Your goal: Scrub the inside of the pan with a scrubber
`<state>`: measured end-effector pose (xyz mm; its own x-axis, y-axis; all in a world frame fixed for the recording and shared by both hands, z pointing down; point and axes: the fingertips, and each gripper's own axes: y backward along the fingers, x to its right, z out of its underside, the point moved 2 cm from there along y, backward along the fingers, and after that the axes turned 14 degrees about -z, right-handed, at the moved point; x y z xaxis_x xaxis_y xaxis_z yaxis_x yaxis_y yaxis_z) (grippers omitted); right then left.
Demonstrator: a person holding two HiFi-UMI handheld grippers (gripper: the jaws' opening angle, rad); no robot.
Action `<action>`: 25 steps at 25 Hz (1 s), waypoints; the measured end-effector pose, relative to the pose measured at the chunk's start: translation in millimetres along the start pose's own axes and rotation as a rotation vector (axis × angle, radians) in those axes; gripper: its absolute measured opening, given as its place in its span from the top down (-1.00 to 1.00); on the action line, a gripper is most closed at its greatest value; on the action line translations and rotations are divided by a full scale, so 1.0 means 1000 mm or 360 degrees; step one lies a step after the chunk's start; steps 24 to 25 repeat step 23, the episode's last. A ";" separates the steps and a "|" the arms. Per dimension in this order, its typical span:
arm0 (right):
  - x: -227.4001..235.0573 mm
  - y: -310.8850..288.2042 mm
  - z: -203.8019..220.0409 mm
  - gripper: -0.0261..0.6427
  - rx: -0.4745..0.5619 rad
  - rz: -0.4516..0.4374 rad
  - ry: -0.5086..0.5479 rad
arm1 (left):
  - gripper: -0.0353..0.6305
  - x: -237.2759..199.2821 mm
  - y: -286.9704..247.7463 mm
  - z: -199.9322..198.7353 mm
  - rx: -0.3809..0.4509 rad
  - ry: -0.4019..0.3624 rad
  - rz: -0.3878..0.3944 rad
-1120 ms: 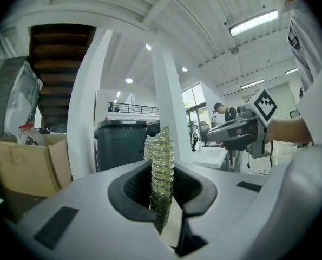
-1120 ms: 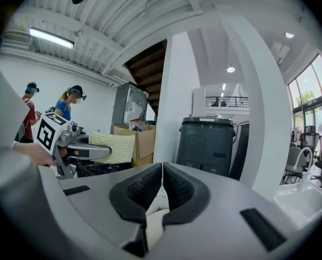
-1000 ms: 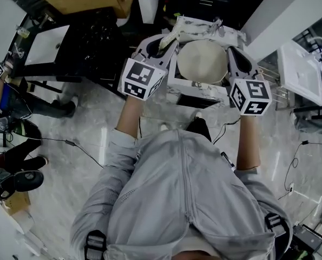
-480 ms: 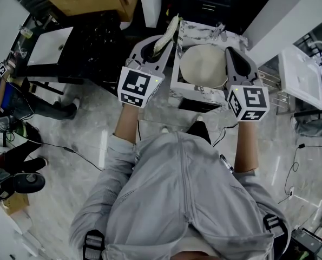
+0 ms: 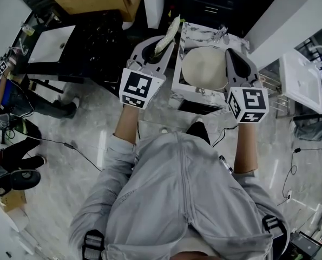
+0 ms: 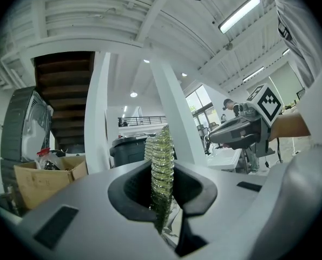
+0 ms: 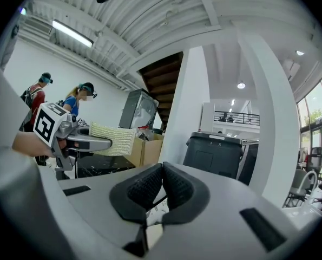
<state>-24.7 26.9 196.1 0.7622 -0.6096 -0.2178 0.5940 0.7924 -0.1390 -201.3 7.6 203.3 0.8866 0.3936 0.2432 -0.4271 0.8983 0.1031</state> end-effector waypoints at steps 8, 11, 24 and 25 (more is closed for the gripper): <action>0.002 -0.004 0.001 0.82 -0.0011 -0.0021 -0.0001 | 0.70 0.001 -0.004 0.001 -0.0028 -0.0070 -0.0026; 0.003 -0.007 0.004 0.82 -0.0020 -0.0022 0.0004 | 0.69 0.003 -0.006 0.004 -0.0033 -0.0128 -0.0027; 0.007 -0.010 0.012 0.82 -0.0046 -0.0021 0.0017 | 0.69 0.005 -0.013 0.010 -0.0051 -0.0150 -0.0016; 0.007 -0.010 0.012 0.82 -0.0046 -0.0021 0.0017 | 0.69 0.005 -0.013 0.010 -0.0051 -0.0150 -0.0016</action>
